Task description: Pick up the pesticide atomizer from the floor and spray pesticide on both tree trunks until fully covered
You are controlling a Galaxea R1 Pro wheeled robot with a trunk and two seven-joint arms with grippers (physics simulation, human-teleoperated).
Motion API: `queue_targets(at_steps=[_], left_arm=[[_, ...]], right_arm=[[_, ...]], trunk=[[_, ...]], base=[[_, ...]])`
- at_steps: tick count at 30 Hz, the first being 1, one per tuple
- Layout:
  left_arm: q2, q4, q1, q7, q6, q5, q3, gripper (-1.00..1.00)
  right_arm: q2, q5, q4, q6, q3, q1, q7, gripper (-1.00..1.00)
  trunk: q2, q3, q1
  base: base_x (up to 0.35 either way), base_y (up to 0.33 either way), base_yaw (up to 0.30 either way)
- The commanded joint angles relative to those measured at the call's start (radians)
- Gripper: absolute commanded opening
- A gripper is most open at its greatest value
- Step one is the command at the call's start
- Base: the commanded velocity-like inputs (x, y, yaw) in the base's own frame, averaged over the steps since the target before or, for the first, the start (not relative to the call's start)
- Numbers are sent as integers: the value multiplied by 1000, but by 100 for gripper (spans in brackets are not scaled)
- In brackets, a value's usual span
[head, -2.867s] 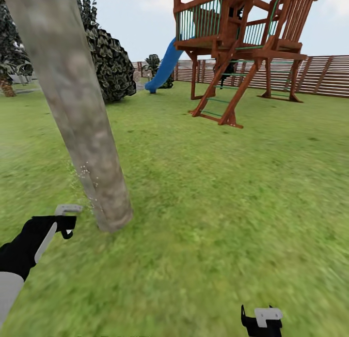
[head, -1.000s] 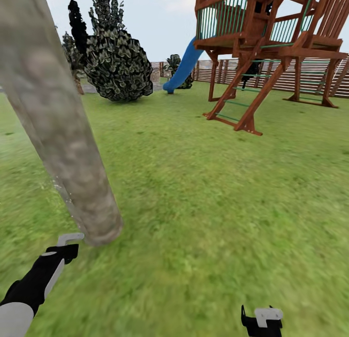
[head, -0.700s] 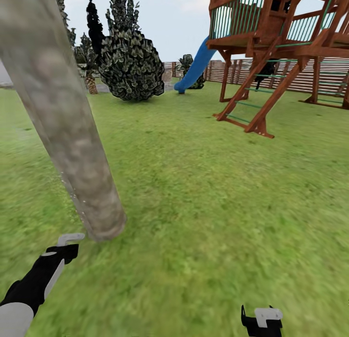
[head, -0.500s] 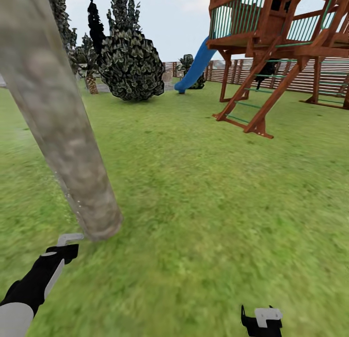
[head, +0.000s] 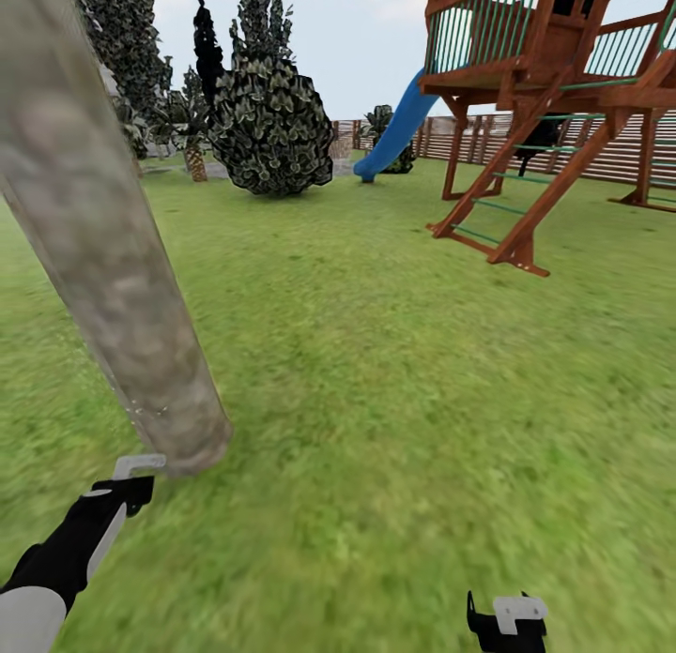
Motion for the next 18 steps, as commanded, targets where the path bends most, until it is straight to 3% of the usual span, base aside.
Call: queue_targets(at_steps=[1,7,9,11,13,18], left_arm=[[0,1,0,-1,10,0,-1,-100],[-3,2,0,3,13,0,0,-100],[-39,3,0,5,-64,1,4,-100],[-50,48,0,5,-120,2,4,-100],[-52,106,0,5,-133,6,9,-100],[-54,118,0,6,-136,2,8,-100]], right_arm=[[0,0,0,0,0,0,0,100],[0,0,0,0,0,0,0,100],[0,0,0,0,-1,0,0,100],[0,0,0,0,-1,0,0,100],[0,0,0,0,0,0,0,100],[0,0,0,0,-1,0,-1,100]], trunk=[[0,0,0],[0,0,0],[0,0,0],[0,0,0],[0,0,0],[0,0,0]], base=[[229,-152,278],[31,-19,278],[0,0,79],[0,0,11],[0,0,1],[99,-63,171]])
